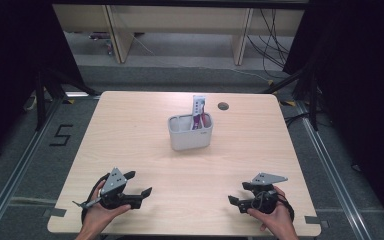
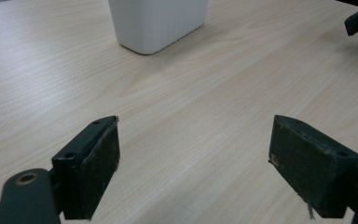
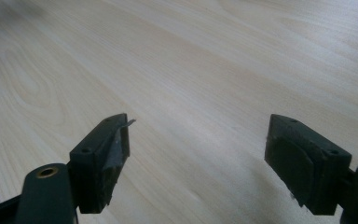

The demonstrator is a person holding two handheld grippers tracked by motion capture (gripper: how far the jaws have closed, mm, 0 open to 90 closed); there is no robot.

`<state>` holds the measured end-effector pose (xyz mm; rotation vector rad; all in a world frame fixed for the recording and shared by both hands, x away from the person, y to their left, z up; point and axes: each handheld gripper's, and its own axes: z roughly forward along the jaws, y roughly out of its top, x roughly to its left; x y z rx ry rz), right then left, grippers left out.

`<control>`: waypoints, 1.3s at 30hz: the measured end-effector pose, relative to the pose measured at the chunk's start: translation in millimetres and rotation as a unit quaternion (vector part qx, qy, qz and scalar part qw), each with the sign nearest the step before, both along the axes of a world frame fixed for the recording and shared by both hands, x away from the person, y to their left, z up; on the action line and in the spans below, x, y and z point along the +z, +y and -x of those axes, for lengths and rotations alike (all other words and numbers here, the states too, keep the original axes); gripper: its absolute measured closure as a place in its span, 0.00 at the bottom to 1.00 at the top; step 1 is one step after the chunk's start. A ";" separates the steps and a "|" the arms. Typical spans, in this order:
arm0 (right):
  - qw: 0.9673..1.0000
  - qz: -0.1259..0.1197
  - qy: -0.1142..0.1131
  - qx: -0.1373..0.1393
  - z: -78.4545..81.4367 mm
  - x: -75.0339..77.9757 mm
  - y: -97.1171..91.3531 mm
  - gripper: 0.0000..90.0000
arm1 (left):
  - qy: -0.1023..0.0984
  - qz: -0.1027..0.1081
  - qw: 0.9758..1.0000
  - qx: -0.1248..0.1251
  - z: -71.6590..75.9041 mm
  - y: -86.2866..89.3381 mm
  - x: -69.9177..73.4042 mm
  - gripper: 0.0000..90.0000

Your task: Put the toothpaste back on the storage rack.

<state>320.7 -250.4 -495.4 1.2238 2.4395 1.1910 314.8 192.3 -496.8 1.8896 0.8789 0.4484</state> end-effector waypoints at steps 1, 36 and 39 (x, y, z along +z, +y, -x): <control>1.000 0.002 -0.006 0.005 -0.9 -0.4 -0.6 0.26 | -0.002 0.000 1.000 -0.003 1.0 0.3 -0.7 0.17; 1.000 -0.005 0.001 0.016 -1.8 -0.1 4.0 0.24 | 0.028 -0.093 0.994 -0.058 31.9 -16.0 -17.3 0.18; 1.000 0.004 -0.011 0.022 -2.8 0.2 3.3 0.24 | 0.033 -0.089 0.994 -0.060 30.1 -14.6 -18.4 0.18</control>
